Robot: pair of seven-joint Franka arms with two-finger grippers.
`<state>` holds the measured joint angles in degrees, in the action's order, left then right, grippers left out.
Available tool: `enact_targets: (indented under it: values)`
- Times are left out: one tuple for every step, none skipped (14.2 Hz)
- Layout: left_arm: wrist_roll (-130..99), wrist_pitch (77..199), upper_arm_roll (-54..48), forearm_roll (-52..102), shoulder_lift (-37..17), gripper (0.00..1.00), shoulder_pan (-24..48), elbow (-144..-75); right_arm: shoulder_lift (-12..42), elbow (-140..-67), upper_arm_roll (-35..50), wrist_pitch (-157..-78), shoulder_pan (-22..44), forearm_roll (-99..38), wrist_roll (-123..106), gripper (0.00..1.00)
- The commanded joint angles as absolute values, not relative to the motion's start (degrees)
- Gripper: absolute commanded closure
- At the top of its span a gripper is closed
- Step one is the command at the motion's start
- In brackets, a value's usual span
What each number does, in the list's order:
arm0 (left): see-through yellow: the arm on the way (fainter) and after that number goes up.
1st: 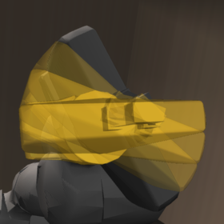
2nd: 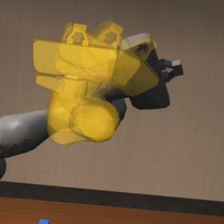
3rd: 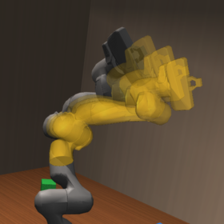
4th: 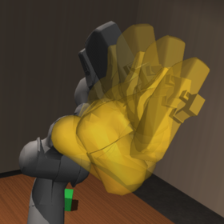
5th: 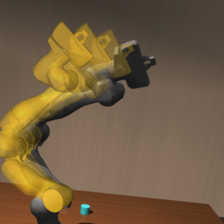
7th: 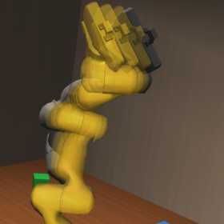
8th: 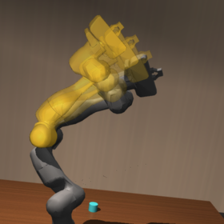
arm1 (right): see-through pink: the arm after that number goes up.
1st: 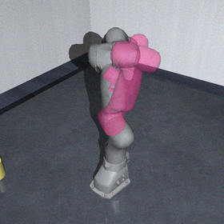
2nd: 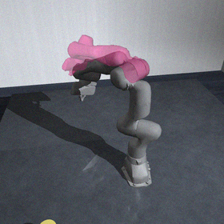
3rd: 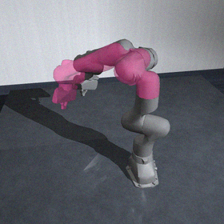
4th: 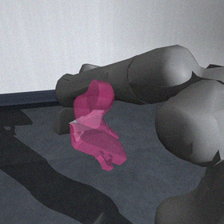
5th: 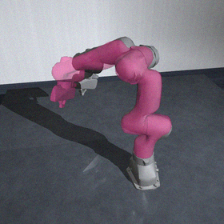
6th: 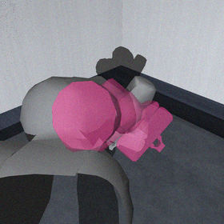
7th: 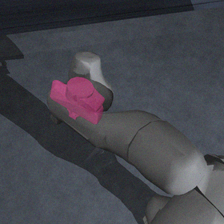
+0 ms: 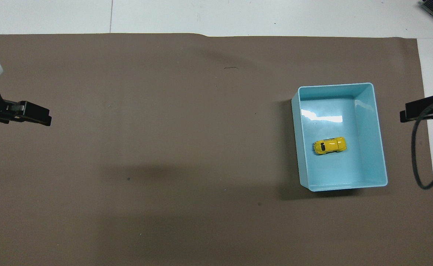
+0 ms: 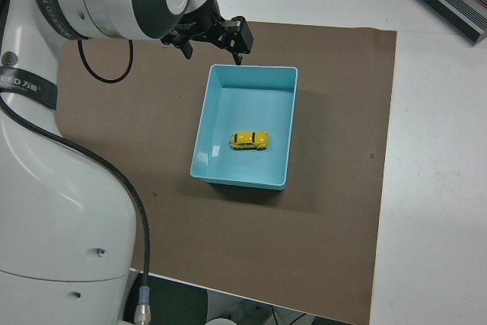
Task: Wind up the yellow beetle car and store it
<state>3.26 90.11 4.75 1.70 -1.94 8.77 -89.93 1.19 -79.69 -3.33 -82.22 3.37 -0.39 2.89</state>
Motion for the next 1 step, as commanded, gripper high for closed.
enact_targets:
  values:
    - [2.6, 88.8, 4.2, 0.6, -2.5, 0.00, 8.2, -88.7, -0.6, -81.9, -3.0, -82.5, 3.0, -1.3, 3.9, 0.00]
